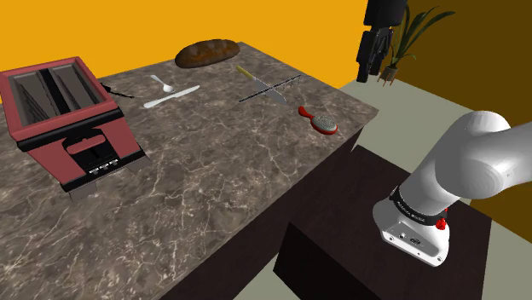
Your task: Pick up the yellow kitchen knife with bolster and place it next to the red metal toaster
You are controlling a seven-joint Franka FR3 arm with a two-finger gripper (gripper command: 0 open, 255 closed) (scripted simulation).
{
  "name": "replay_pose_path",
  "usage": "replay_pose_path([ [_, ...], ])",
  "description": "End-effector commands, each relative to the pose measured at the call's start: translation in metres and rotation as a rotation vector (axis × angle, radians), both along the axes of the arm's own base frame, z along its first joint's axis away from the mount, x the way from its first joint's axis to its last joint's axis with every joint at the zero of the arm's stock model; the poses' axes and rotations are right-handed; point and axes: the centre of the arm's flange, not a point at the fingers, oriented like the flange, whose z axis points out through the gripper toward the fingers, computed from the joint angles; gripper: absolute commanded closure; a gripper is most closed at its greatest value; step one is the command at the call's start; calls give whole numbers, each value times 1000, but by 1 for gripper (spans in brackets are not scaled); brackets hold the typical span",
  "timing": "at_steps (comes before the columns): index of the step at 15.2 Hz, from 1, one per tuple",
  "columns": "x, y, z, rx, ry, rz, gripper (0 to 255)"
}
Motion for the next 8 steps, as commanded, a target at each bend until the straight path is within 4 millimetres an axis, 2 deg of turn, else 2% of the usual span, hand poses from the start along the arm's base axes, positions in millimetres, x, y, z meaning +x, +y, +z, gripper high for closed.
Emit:
replay_pose_path([
  [1, 0, 0, 0, 0, 0, 0, 0],
  [8, 76, -6, -42, -23, -33, -22, 0],
])
